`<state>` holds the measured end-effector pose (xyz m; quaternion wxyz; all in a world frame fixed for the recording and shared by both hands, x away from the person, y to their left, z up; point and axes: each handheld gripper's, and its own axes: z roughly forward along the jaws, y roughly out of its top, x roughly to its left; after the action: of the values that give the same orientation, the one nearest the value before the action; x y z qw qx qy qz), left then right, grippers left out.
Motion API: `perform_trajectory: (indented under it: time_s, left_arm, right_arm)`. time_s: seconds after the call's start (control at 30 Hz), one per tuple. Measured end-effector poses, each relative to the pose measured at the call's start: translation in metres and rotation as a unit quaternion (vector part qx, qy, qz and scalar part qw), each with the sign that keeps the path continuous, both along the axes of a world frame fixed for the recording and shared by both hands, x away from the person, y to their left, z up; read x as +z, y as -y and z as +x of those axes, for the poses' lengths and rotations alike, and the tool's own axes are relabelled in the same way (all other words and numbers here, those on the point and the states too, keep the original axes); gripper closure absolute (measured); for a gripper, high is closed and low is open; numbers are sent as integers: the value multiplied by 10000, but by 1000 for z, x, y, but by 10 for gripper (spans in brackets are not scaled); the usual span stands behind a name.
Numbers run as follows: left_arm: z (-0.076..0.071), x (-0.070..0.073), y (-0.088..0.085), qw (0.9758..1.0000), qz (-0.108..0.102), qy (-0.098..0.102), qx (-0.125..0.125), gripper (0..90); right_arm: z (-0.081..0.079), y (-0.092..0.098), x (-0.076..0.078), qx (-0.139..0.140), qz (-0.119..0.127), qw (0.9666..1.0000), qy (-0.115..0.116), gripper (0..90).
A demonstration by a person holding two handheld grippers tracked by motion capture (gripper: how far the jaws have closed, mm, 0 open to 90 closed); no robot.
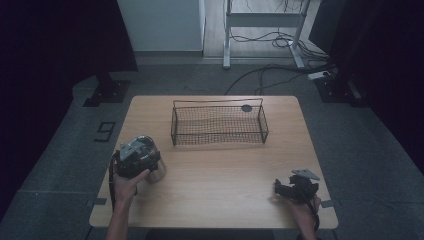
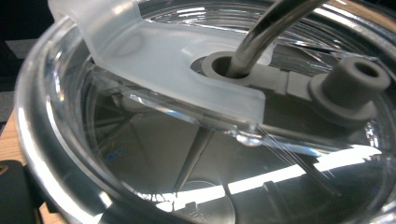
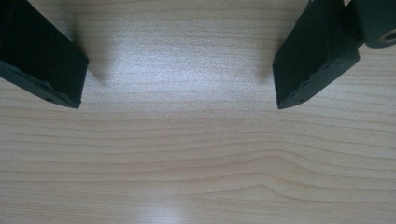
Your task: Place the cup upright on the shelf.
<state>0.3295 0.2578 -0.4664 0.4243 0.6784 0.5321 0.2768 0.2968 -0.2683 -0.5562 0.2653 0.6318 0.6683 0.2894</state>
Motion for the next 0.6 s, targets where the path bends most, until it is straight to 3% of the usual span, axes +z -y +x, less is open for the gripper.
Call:
perform_trajectory:
  time_s: [0.6]
  left_arm:
    - [1,10,20,9997,-93,28,-208,38]
  right_arm:
    - [0,0,0,-3,3,10000,0,30]
